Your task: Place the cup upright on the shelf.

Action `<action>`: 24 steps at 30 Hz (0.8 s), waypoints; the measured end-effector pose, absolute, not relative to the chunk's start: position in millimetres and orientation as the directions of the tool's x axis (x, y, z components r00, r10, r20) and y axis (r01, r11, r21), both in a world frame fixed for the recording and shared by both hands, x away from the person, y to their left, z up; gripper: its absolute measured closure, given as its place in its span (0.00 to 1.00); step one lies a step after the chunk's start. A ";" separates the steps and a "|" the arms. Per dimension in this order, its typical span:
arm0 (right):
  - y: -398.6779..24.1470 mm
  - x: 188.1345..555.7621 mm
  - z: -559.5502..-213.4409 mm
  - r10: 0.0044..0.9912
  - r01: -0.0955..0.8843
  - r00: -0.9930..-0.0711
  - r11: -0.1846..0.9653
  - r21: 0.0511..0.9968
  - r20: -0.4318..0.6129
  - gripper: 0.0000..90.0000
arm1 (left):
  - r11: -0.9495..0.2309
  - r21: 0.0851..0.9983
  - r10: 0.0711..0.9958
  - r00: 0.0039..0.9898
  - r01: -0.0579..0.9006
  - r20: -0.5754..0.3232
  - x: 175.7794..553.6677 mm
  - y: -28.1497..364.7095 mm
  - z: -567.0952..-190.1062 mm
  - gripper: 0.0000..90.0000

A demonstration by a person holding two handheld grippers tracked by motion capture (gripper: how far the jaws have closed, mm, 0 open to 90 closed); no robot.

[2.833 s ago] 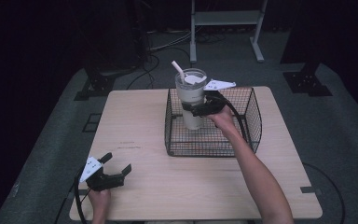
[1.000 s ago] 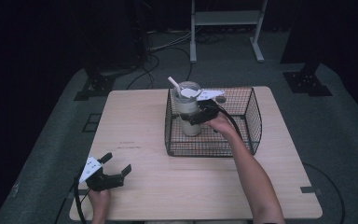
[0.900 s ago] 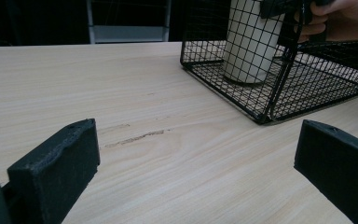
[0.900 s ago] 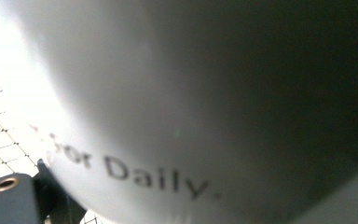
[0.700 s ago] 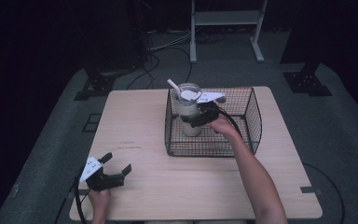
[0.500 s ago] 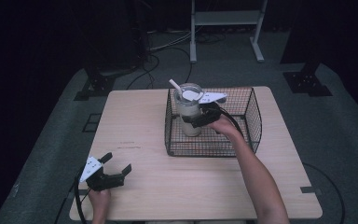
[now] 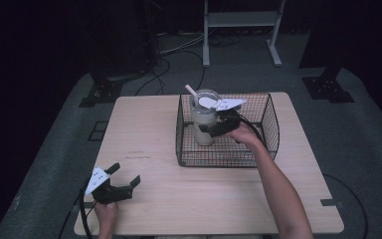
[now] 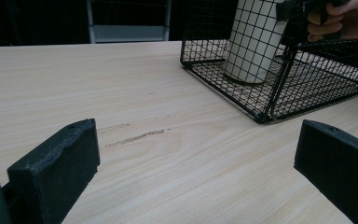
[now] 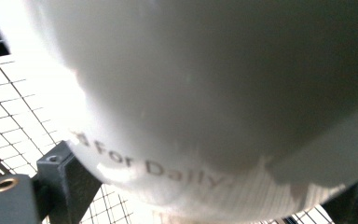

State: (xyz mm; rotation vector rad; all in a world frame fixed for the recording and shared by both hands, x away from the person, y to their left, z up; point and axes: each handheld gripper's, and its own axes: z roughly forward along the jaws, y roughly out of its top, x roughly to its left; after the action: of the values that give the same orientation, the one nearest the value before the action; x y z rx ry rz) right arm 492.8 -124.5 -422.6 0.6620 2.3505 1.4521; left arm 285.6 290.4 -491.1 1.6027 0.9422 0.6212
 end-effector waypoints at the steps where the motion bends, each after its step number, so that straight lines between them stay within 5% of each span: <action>1: -125.2 492.4 -422.5 0.529 0.224 -0.849 0.384 0.896 -0.015 0.08 | -0.062 0.967 0.836 0.543 0.249 -0.087 285.5 290.3 -491.1 0.00; 24: -135.4 483.1 -414.5 0.553 0.226 -0.831 0.432 0.873 -0.059 0.09 | -0.062 0.967 0.835 0.543 0.247 -0.086 285.3 290.5 -491.0 0.00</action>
State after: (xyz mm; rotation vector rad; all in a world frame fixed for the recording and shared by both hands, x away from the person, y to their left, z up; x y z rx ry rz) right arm 483.1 -135.4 -414.5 0.6671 2.3535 1.3578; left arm 285.3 290.5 -491.0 1.6026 0.9401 0.6227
